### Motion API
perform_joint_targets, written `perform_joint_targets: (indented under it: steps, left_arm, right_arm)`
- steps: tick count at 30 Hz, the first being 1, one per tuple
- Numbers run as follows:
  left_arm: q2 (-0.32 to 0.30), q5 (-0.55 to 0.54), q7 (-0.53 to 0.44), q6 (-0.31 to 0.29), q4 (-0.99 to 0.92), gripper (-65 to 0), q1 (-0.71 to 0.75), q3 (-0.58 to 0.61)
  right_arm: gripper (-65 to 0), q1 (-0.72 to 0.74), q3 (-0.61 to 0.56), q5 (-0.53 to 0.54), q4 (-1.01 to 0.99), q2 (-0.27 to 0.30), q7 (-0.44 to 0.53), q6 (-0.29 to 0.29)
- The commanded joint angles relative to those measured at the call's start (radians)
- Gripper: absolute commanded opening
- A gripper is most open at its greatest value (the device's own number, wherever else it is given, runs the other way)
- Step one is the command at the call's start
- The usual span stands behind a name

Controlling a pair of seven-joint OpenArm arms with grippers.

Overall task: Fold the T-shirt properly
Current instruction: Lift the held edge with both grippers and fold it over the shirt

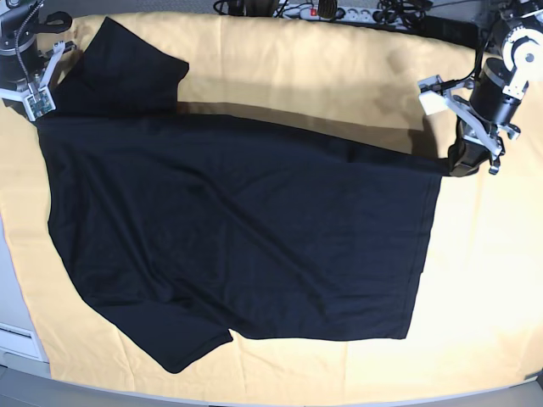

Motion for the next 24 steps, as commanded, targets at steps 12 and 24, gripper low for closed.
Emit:
perform_joint_targets:
  steps: [12,24]
  left_arm:
    - [0.099,-0.266,-0.315,-0.071,-0.206,-65.0,-0.358,-0.011]
    - [0.114,-0.438,-0.443,-0.134,-0.381,-65.0,-0.537,-0.011]
  right_arm:
    - [-65.0,0.291,0.011,0.243,-0.094,0.043,0.090,0.169]
    - [-65.0,0.531,0.010,0.430,-0.361,0.151,0.093,0.270]
